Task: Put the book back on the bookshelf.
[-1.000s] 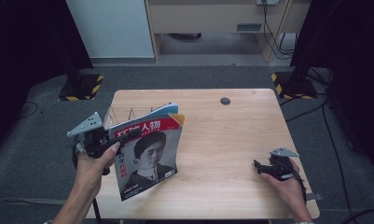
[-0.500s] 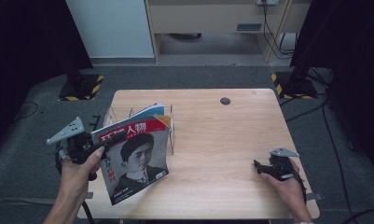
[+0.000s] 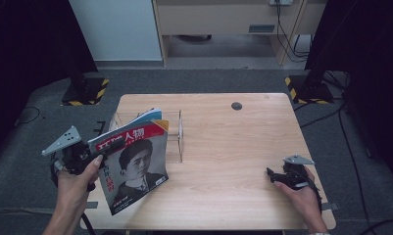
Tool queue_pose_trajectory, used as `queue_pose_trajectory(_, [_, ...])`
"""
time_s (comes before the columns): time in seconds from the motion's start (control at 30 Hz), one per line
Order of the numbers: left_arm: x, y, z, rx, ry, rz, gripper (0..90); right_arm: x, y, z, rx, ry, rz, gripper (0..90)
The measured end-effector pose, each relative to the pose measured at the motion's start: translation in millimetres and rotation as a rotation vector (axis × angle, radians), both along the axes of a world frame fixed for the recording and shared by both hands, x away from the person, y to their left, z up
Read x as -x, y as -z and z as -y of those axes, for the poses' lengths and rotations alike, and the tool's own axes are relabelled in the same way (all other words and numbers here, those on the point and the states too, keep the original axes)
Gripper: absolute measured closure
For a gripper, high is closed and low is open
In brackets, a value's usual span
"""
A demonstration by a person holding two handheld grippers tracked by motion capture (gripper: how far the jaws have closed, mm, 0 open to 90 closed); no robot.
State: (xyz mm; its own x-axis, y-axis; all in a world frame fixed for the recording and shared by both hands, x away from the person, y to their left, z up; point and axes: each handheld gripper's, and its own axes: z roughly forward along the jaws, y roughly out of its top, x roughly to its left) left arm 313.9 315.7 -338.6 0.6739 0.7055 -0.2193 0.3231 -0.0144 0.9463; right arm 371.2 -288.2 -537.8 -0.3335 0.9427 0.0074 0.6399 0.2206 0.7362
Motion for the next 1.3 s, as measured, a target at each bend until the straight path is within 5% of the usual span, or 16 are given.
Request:
queue_pose_trajectory(0.97, [17.5,3.0,-38.1,0.038,-0.123,0.007,86.3,0.2,-0.1,-0.5,-0.002,0.002,-0.002,20.2])
queue_pose_trajectory(1.3, [26.6,5.6,-48.2,0.013,-0.151,-0.003,86.3,0.2,0.1,-0.5,-0.001,0.001,0.0,20.1])
